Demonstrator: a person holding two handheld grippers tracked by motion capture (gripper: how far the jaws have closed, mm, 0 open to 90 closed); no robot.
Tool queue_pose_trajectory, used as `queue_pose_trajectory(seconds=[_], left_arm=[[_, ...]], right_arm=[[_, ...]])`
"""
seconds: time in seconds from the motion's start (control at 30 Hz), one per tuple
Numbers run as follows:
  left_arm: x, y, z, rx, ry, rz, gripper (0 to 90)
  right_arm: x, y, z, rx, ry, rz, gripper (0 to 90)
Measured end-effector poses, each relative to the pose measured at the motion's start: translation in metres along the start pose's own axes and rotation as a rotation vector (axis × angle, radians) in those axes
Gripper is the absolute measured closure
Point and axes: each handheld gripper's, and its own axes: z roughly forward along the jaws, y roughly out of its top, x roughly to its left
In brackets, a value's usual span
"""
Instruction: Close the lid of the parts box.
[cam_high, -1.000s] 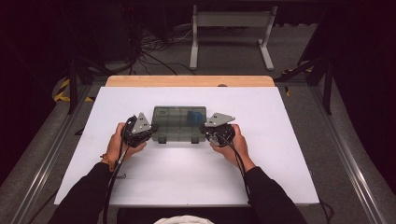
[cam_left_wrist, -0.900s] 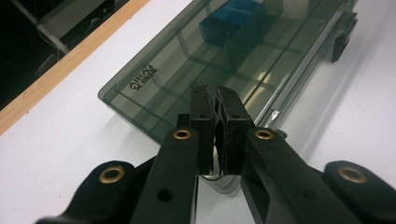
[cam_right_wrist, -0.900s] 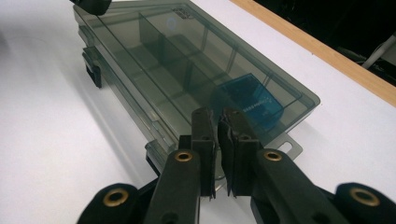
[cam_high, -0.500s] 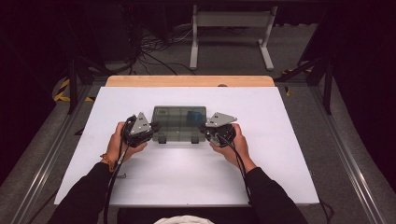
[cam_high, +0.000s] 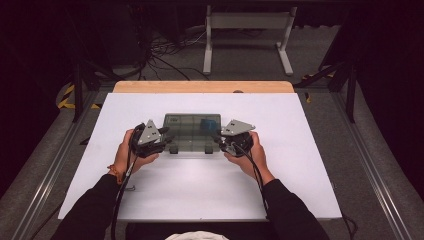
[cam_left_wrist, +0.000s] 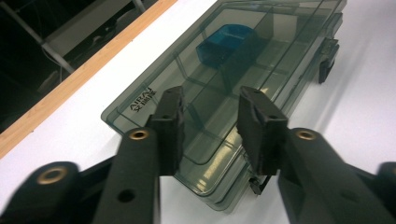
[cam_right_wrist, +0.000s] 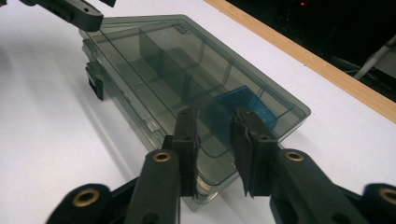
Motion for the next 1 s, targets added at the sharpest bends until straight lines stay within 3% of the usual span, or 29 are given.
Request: queue_pose_trajectory(seconds=[0.17,0.43,0.87,1.0], left_arm=[[-0.0010,0.0004,0.0003,-0.007,0.000,-0.008,54.7],[-0.0028,0.0012,0.0014,-0.019,0.011,-0.019,37.9],[-0.0044,0.0013,0.0033,-0.043,-0.002,-0.049,12.2],[-0.0053,0.0019,0.0046,-0.045,-0.012,-0.050,9.0]], right_arm=[[-0.0003,-0.0001,0.0005,-0.002,-0.002,0.005,64.1],[-0.0015,-0.0002,0.0017,-0.015,-0.006,0.025,47.6],[-0.0027,-0.0007,0.0063,-0.015,-0.040,0.060,14.8],[-0.0026,-0.0006,0.0070,-0.012,-0.052,0.059,11.2]])
